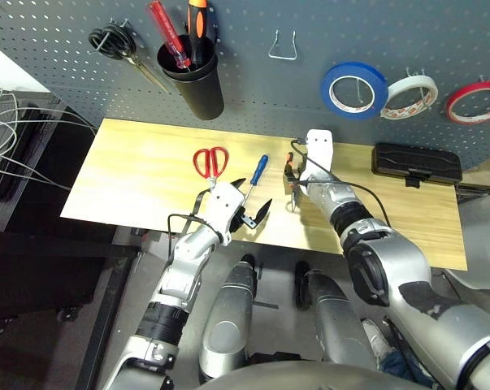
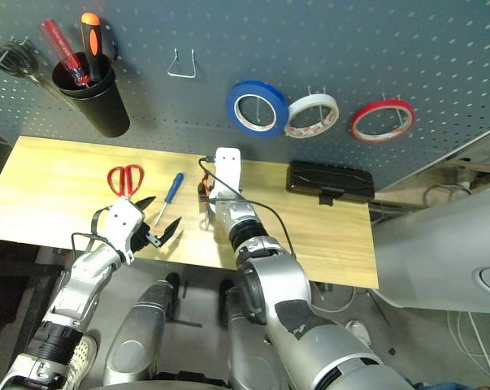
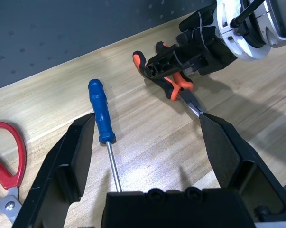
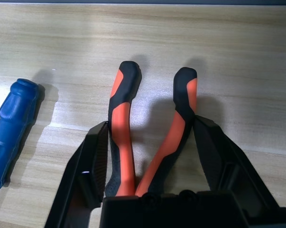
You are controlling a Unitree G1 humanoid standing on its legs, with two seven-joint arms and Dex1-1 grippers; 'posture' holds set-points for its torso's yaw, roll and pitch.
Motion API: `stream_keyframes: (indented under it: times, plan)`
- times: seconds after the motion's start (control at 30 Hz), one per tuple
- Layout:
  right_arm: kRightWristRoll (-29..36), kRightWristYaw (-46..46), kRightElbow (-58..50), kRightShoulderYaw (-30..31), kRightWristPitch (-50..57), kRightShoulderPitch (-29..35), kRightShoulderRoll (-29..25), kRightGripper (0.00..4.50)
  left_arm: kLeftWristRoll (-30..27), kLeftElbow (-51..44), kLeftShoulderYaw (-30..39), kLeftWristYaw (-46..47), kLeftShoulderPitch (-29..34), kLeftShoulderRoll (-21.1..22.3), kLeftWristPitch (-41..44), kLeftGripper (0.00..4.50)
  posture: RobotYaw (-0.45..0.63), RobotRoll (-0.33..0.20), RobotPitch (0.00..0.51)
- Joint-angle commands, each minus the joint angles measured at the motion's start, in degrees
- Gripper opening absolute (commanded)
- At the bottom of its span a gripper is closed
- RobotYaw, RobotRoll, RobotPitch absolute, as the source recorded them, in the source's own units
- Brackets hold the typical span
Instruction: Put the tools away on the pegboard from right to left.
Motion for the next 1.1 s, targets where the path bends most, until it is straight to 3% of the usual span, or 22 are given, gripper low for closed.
stream_keyframes:
  times: [0.03, 0.2, 0.33, 0.53, 0.73, 1.1]
  plan:
    - [0.09, -0.36, 1.39, -0.49, 1.35, 2.43, 0.18, 3.06, -0.31, 0.61, -0.27, -0.43, 1.01, 0.20, 0.31, 4.50, 0.19, 0.000, 0.376]
    - [0.52, 0.48, -0.89, -0.49, 2.79, 3.80, 0.14, 3.06, -0.36, 1.30, -0.11, -0.49, 0.58, 0.32, 0.08, 4.50, 0.18, 0.000, 0.367]
    - [1.39, 2.89, -9.00, 0.27, 6.74, 6.12, 0.04, 3.06, -0.43, 1.42, 0.20, -0.46, 0.42, 0.55, -0.06, 4.50, 0.18, 0.000, 0.358]
    - [1.50, 10.45, -33.07, 5.98, 19.06, 14.80, -1.38, 3.06, -0.62, 2.71, 0.93, -0.50, -0.55, 1.04, -0.83, 4.50, 0.17, 0.000, 0.330]
    - [1.69, 18.48, -53.80, 12.04, 26.11, 22.99, -6.60, 3.06, -1.74, 4.85, 2.36, -0.38, -2.36, 1.20, -3.19, 4.50, 0.15, 0.000, 0.277]
    - [1.22, 22.44, -54.07, 12.67, 20.52, 21.47, -8.84, 3.06, -3.04, 4.99, 3.11, -0.74, -3.48, 0.90, -6.27, 4.50, 0.14, 0.000, 0.242]
